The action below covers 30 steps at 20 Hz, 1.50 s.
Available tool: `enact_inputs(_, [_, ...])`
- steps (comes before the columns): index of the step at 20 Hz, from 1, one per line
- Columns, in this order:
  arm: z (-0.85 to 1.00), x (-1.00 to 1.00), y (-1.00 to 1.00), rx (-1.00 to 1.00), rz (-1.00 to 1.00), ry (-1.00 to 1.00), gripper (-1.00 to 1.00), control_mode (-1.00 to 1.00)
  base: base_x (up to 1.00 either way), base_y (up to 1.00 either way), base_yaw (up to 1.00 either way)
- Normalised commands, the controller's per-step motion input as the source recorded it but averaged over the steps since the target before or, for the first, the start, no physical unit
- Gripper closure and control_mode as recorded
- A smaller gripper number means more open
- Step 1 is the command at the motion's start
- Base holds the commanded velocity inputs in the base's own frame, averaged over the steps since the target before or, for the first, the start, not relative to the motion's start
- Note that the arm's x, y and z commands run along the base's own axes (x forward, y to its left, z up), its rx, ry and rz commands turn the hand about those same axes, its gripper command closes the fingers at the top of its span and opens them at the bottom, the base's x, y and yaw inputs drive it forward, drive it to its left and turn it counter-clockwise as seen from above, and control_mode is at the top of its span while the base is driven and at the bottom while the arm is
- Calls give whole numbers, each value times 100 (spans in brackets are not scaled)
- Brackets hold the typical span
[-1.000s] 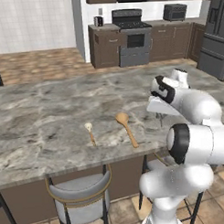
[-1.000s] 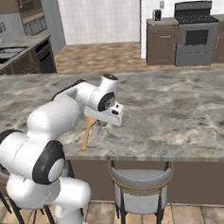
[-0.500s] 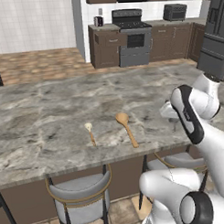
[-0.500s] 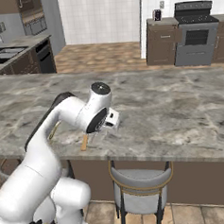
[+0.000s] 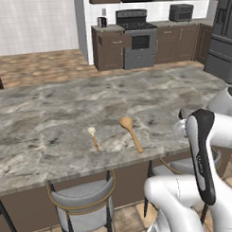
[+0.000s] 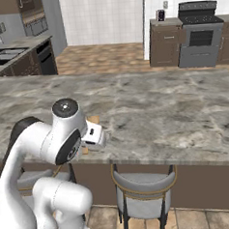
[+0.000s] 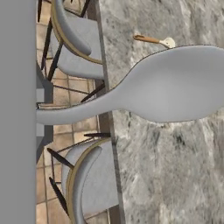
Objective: Pick up the metallic utensils from the counter and place them in the open drawer. Make sure not to pick up any wooden utensils.
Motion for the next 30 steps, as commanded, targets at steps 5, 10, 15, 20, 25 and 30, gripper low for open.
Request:
enact_inputs(5, [43,-34,37,-21,0,6,100,-100,0,0,0])
enact_inputs(10, [0,-1,2,-1,0,0,100,-100,0,0,0])
enact_inputs(15, [0,0,0,0,0,0,100,-100,0,0,0])
enact_inputs(20, [0,0,0,0,0,0,100,100,-9,-2,0])
enact_inputs(25, [0,0,0,0,0,0,100,100,-50,-59,-7])
enact_inputs(30, [0,0,0,0,0,0,100,100,-23,-84,-12])
